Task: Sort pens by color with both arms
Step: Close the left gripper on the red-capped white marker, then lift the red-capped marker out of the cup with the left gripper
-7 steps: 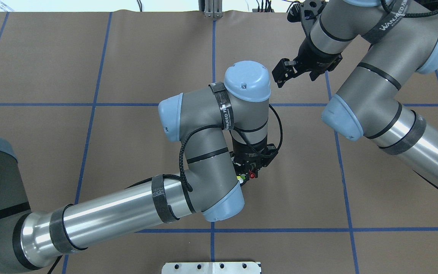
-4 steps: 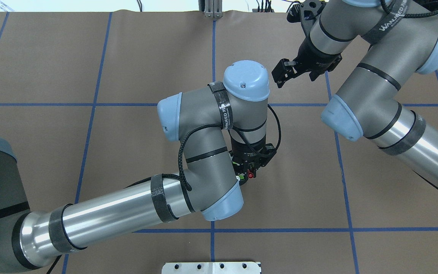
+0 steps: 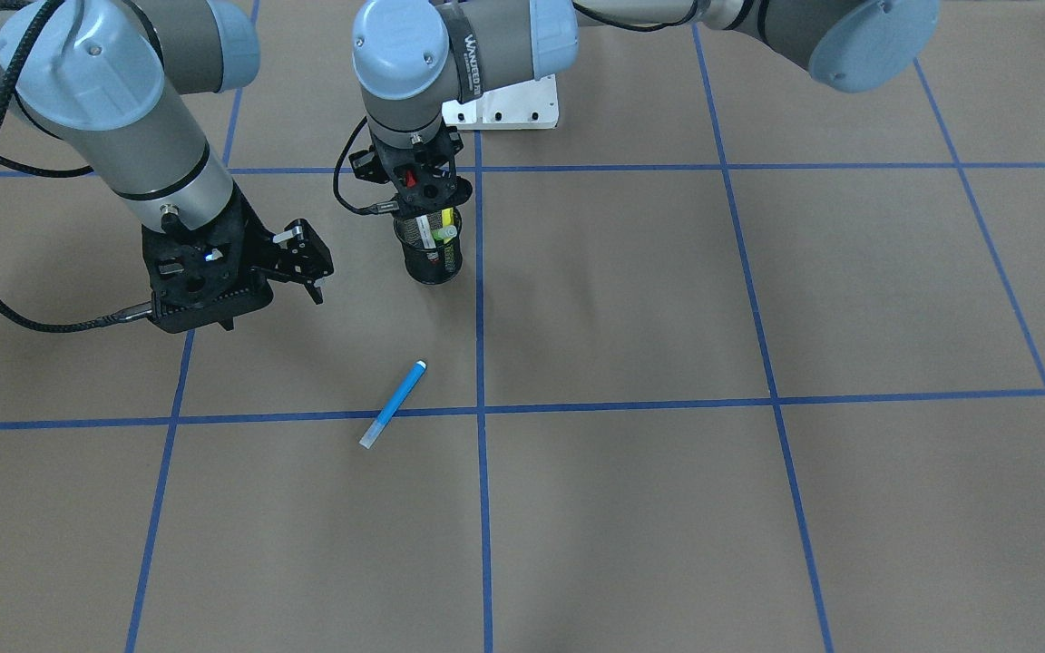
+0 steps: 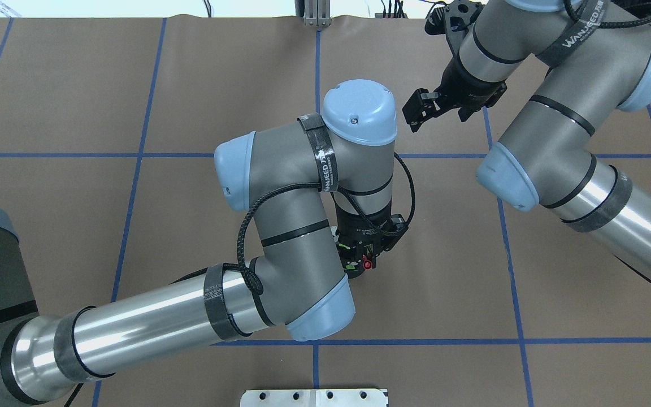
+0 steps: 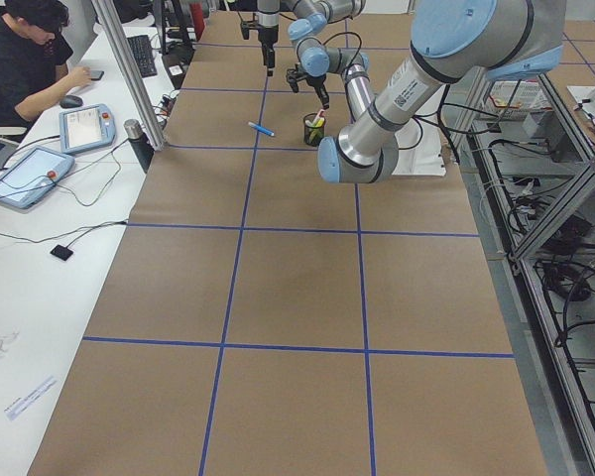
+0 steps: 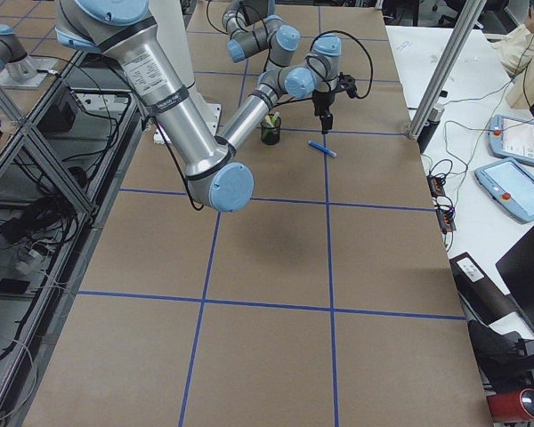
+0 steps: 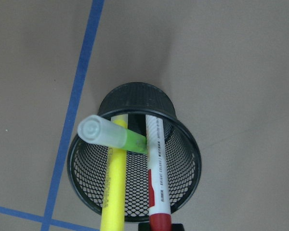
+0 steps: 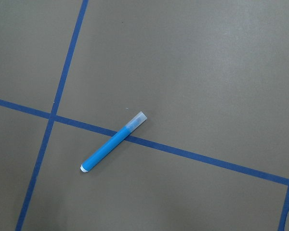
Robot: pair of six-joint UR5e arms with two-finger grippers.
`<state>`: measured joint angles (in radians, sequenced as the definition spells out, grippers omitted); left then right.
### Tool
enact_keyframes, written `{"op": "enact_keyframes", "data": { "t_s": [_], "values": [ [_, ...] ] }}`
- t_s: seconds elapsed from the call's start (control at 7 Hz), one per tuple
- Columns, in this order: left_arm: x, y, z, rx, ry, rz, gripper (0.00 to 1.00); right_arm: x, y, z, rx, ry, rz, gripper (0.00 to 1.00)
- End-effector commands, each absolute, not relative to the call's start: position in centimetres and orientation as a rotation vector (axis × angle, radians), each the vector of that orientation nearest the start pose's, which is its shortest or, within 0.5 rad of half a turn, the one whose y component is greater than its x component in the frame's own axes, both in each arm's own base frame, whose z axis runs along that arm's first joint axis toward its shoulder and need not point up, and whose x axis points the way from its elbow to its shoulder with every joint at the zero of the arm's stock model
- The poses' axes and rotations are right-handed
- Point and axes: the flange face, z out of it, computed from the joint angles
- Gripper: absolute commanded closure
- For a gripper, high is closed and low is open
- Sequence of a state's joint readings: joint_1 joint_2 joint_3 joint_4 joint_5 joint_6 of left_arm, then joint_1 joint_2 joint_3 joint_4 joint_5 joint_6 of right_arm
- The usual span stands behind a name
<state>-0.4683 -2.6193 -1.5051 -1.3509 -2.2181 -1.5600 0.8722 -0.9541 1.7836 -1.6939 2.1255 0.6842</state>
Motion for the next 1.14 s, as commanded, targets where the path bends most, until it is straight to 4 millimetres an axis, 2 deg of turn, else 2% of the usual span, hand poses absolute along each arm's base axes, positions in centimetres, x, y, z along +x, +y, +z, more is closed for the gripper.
{"op": "enact_keyframes", "data": {
  "t_s": [0.0,0.29,0.57,0.71,1.0],
  "values": [
    [57.8,-38.0,1.8,-0.4,0.912,-0.161,0.76,-35.1,-54.3,21.9,0.191,-0.849,-0.211,0.01],
    [55.9,-38.1,0.3,-0.377,0.955,-0.157,0.75,-35.1,-54.3,21.9,0.191,-0.849,-0.211,0.01],
    [53.2,-39.9,-0.7,-0.333,0.995,-0.178,0.75,-35.1,-54.3,21.9,0.191,-0.849,-0.211,0.01],
    [51.4,-41.8,-1.0,-0.274,1.02,-0.145,0.75,-35.2,-54.2,21.9,0.189,-0.85,-0.213,0.01],
    [48.2,-46.8,-0.2,-0.159,1.031,-0.096,0.75,-35.2,-54.2,21.8,0.189,-0.853,-0.214,0.01]
  ]
}}
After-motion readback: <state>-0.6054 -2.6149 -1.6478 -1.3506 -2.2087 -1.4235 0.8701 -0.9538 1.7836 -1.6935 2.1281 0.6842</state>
